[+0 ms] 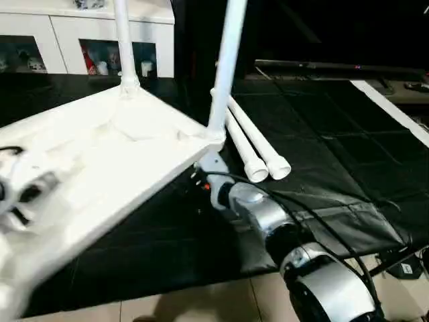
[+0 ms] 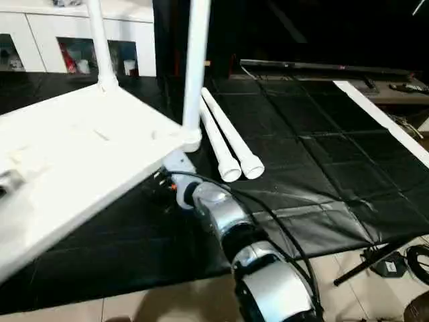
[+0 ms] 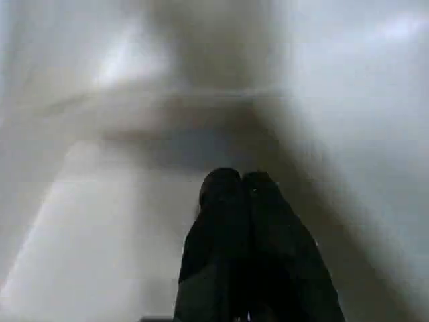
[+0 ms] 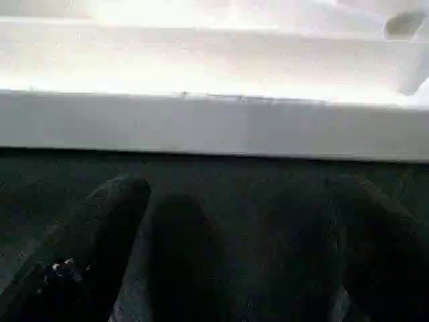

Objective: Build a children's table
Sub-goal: Rotate table base

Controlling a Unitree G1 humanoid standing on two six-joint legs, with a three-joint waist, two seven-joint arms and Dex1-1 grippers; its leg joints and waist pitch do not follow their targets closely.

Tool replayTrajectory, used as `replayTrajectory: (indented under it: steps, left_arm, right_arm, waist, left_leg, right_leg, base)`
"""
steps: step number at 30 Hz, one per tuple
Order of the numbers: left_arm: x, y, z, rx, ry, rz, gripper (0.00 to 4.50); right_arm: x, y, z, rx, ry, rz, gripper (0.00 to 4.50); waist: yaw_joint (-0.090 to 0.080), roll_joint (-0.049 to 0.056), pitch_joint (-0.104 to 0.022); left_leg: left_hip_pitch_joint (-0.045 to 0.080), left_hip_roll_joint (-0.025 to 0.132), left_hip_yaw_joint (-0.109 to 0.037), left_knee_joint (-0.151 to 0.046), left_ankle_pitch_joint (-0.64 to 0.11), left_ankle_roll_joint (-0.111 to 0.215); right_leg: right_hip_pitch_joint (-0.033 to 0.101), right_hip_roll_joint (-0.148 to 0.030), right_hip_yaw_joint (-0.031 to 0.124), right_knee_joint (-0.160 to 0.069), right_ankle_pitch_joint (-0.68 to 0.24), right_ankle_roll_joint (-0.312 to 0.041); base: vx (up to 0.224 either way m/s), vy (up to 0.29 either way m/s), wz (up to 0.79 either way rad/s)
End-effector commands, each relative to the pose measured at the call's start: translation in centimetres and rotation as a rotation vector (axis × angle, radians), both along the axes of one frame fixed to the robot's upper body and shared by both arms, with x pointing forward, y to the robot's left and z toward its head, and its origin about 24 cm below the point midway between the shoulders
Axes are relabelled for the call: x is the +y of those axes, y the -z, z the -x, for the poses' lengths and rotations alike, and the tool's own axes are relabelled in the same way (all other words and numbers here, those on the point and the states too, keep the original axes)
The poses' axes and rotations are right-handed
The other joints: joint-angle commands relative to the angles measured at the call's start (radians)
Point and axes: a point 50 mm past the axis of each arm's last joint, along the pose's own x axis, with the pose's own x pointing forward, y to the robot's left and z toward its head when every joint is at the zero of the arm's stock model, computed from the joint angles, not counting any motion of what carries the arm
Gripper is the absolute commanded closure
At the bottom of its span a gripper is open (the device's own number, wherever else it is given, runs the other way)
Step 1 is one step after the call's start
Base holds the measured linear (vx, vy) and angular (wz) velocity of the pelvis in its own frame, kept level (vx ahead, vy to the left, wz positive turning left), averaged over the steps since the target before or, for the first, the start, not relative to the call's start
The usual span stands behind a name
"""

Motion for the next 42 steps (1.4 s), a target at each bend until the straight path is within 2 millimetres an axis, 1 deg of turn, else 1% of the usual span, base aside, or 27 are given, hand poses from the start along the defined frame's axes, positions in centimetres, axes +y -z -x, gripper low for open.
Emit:
replayTrajectory:
  steps: [1,2,4,5,7,8,9,13,16,19,21,23,25,26,27,28,31,32,33,34,35,36,37,38,40,41,42]
  left_arm:
    - [-2.5,1.4,1.0,0.138,0.149,0.128,4.42]
    - [-3.2,1.2,1.5,0.172,0.202,0.173,4.42]
    - [-3.8,1.1,1.8,0.204,0.229,0.214,4.42]
    - [-4.4,1.1,2.2,0.239,0.258,0.244,4.42]
    - [-5.2,1.3,2.7,0.281,0.300,0.289,4.42]
    - [-5.6,1.3,2.8,0.293,0.315,0.302,4.42]
    - [-6.3,1.4,3.1,0.308,0.334,0.335,4.42]
    - [-8.2,1.3,3.4,0.321,0.379,0.405,4.42]
    - [-8.8,1.1,3.0,0.298,0.393,0.438,4.42]
    - [-9.5,0.8,1.1,0.156,0.370,0.443,4.42]
    - [-9.4,0.8,-0.5,0.048,0.316,0.419,4.42]
    - [-9.2,0.8,-1.7,-0.035,0.259,0.389,4.42]
    - [-9.2,0.8,-2.9,-0.108,0.197,0.375,4.42]
    - [-9.2,0.8,-3.5,-0.136,0.161,0.369,4.42]
    - [-9.3,0.9,-4.0,-0.162,0.132,0.360,4.42]
    - [-9.3,0.9,-4.1,-0.167,0.126,0.358,4.42]
    - [-9.0,1.3,-5.1,-0.212,0.065,0.301,4.42]
    - [-9.0,1.3,-5.1,-0.212,0.065,0.301,4.42]
    - [-8.8,1.5,-5.8,-0.257,0.020,0.273,4.42]
    - [-8.9,1.6,-6.1,-0.274,0.004,0.276,4.42]
    - [-8.9,1.7,-6.3,-0.284,-0.003,0.281,4.42]
    - [-8.9,1.7,-6.3,-0.284,-0.003,0.281,4.42]
    - [-9.3,1.6,-6.7,-0.320,-0.015,0.316,4.42]
    - [-10.2,1.2,-7.0,-0.373,-0.017,0.398,4.42]
    - [-10.4,0.9,-7.1,-0.395,-0.030,0.446,4.42]
    - [-10.4,0.9,-7.1,-0.395,-0.030,0.446,4.42]
    - [-10.6,0.4,-7.0,-0.430,-0.018,0.471,4.42]
  right_arm:
    - [-0.2,0.1,-0.2,-0.008,0.004,0.031,0.00]
    - [-0.2,0.2,-0.2,-0.005,0.004,0.031,0.00]
    - [-0.2,0.2,-0.2,-0.003,0.005,0.030,0.00]
    - [-0.1,0.2,-0.2,-0.002,0.006,0.028,0.00]
    - [0.1,0.1,-0.3,-0.001,0.007,0.021,0.00]
    - [0.2,0.0,-0.3,0.000,0.006,0.018,0.00]
    - [0.3,0.0,-0.3,-0.003,0.000,0.013,0.00]
    - [0.8,-0.4,-0.2,-0.007,-0.027,-0.016,0.00]
    - [1.0,-0.5,-0.2,-0.014,-0.029,-0.025,0.00]
    - [1.2,-0.9,-0.3,-0.040,-0.036,-0.047,0.00]
    - [1.3,-1.2,-0.4,-0.053,-0.035,-0.061,0.00]
    - [1.3,-1.4,-0.5,-0.063,-0.033,-0.069,0.00]
    - [1.2,-1.6,-0.6,-0.077,-0.022,-0.077,0.00]
    - [1.1,-1.7,-0.7,-0.085,-0.018,-0.081,0.00]
    - [1.0,-1.8,-0.8,-0.095,-0.015,-0.084,0.00]
    - [1.0,-1.9,-0.8,-0.097,-0.015,-0.085,0.00]
    - [0.8,-2.3,-1.1,-0.125,-0.026,-0.099,0.00]
    - [0.8,-2.3,-1.1,-0.125,-0.026,-0.099,0.00]
    - [0.7,-2.8,-1.2,-0.159,-0.055,-0.108,0.00]
    - [0.6,-3.1,-1.2,-0.175,-0.068,-0.111,0.00]
    - [0.6,-3.2,-1.2,-0.184,-0.075,-0.113,0.00]
    - [0.6,-3.2,-1.2,-0.184,-0.075,-0.113,0.00]
    - [0.2,-3.9,-1.5,-0.212,-0.075,-0.126,0.00]
    - [-0.6,-5.0,-2.0,-0.251,-0.063,-0.159,0.00]
    - [-1.0,-5.5,-2.2,-0.264,-0.054,-0.187,0.00]
    - [-1.0,-5.5,-2.2,-0.264,-0.054,-0.187,0.00]
    - [-1.6,-5.9,-2.3,-0.270,-0.033,-0.217,0.00]
  waist:
    - [-0.008,0.048,-0.065]
    - [-0.009,0.048,-0.064]
    - [-0.010,0.050,-0.063]
    - [-0.012,0.051,-0.062]
    - [-0.018,0.049,-0.059]
    - [-0.019,0.050,-0.059]
    - [-0.021,0.048,-0.057]
    - [-0.023,0.051,-0.060]
    - [-0.024,0.049,-0.060]
    - [-0.023,0.050,-0.063]
    - [-0.019,0.051,-0.064]
    - [-0.019,0.051,-0.066]
    - [-0.018,0.049,-0.069]
    - [-0.016,0.057,-0.069]
    - [-0.017,0.055,-0.071]
    - [-0.017,0.053,-0.071]
    - [-0.014,0.057,-0.074]
    - [-0.013,0.056,-0.074]
    - [-0.014,0.058,-0.073]
    - [-0.012,0.058,-0.072]
    - [-0.013,0.055,-0.073]
    - [-0.010,0.055,-0.073]
    - [-0.010,0.054,-0.073]
    - [-0.008,0.059,-0.072]
    - [0.000,0.056,-0.073]
    - [0.002,0.056,-0.073]
    - [0.003,0.060,-0.074]
  left_leg:
    - [0.018,0.023,-0.008,-0.083,-0.287,-0.074]
    - [0.014,0.024,-0.009,-0.084,-0.279,-0.074]
    - [0.019,0.023,-0.004,-0.083,-0.283,-0.075]
    - [0.016,0.020,-0.003,-0.084,-0.285,-0.076]
    - [0.014,0.019,-0.006,-0.084,-0.305,-0.079]
    - [0.015,0.021,-0.007,-0.084,-0.311,-0.080]
    - [0.016,0.020,-0.006,-0.084,-0.324,-0.077]
    - [0.016,0.021,-0.007,-0.082,-0.307,-0.079]
    - [0.015,0.018,-0.005,-0.081,-0.303,-0.075]
    - [0.014,0.017,-0.003,-0.078,-0.279,-0.075]
    - [0.017,0.015,0.000,-0.076,-0.285,-0.074]
    - [0.011,0.015,-0.005,-0.077,-0.283,-0.075]
    - [0.009,0.014,-0.006,-0.075,-0.270,-0.069]
    - [0.010,0.014,-0.007,-0.074,-0.273,-0.070]
    - [0.011,0.015,-0.007,-0.073,-0.267,-0.069]
    - [0.010,0.015,-0.006,-0.073,-0.257,-0.067]
    - [0.010,0.016,-0.007,-0.071,-0.236,-0.061]
    - [0.012,0.015,-0.005,-0.070,-0.240,-0.058]
    - [0.008,0.015,-0.006,-0.071,-0.237,-0.055]
    - [0.012,0.015,-0.005,-0.071,-0.245,-0.055]
    - [0.008,0.015,-0.006,-0.071,-0.246,-0.052]
    - [0.009,0.017,-0.007,-0.072,-0.248,-0.052]
    - [0.008,0.017,-0.007,-0.072,-0.248,-0.050]
    - [0.011,0.017,-0.006,-0.070,-0.254,-0.048]
    - [0.012,0.020,-0.005,-0.069,-0.245,-0.041]
    - [0.008,0.021,-0.006,-0.071,-0.231,-0.039]
    - [0.008,0.020,-0.007,-0.070,-0.226,-0.041]
  right_leg:
    - [0.039,-0.093,0.073,-0.068,-0.201,-0.188]
    - [0.041,-0.095,0.073,-0.065,-0.192,-0.192]
    - [0.036,-0.091,0.073,-0.066,-0.186,-0.196]
    - [0.038,-0.086,0.072,-0.065,-0.184,-0.194]
    - [0.041,-0.089,0.074,-0.069,-0.230,-0.184]
    - [0.040,-0.091,0.074,-0.070,-0.242,-0.183]
    - [0.039,-0.089,0.075,-0.075,-0.269,-0.176]
    - [0.041,-0.088,0.074,-0.070,-0.253,-0.179]
    - [0.040,-0.084,0.073,-0.070,-0.242,-0.181]
    - [0.042,-0.081,0.073,-0.069,-0.210,-0.183]
    - [0.040,-0.080,0.073,-0.071,-0.211,-0.180]
    - [0.048,-0.081,0.071,-0.069,-0.218,-0.170]
    - [0.050,-0.082,0.071,-0.070,-0.228,-0.160]
    - [0.048,-0.083,0.070,-0.071,-0.239,-0.156]
    - [0.048,-0.084,0.070,-0.072,-0.224,-0.160]
    - [0.050,-0.083,0.070,-0.071,-0.211,-0.164]
    - [0.049,-0.081,0.068,-0.063,-0.151,-0.181]
    - [0.048,-0.079,0.067,-0.064,-0.147,-0.184]
    - [0.050,-0.080,0.067,-0.064,-0.139,-0.187]
    - [0.047,-0.078,0.066,-0.066,-0.144,-0.185]
    - [0.052,-0.079,0.067,-0.064,-0.143,-0.185]
    - [0.052,-0.083,0.067,-0.065,-0.152,-0.183]
    - [0.052,-0.084,0.067,-0.065,-0.155,-0.184]
    - [0.051,-0.083,0.067,-0.069,-0.160,-0.184]
    - [0.051,-0.087,0.068,-0.067,-0.147,-0.189]
    - [0.053,-0.086,0.067,-0.062,-0.135,-0.191]
    - [0.053,-0.086,0.067,-0.062,-0.129,-0.191]
  base:
    - [0.000,0.000,0.00]
    - [0.000,0.000,0.00]
    - [0.000,0.000,0.00]
    - [0.000,0.000,0.00]
    - [0.000,0.000,0.00]
    - [0.000,0.000,0.00]
    - [0.000,0.000,0.00]
    - [0.000,0.000,0.00]
    - [0.000,0.000,0.00]
    - [0.000,0.000,0.00]
    - [0.000,0.000,0.00]
    - [0.000,0.000,0.00]
    - [0.000,0.000,0.00]
    - [0.000,0.000,0.00]
    - [0.000,0.000,0.00]
    - [0.000,0.000,0.00]
    - [0.000,0.000,0.00]
    - [0.000,0.000,0.00]
    - [0.000,0.000,0.00]
    - [0.000,0.000,0.00]
    - [0.000,0.000,0.00]
    - [0.000,0.000,0.00]
    - [0.000,0.000,0.00]
    - [0.000,0.000,0.00]
    - [0.000,0.000,0.00]
    - [0.000,0.000,0.00]
    - [0.000,0.000,0.00]
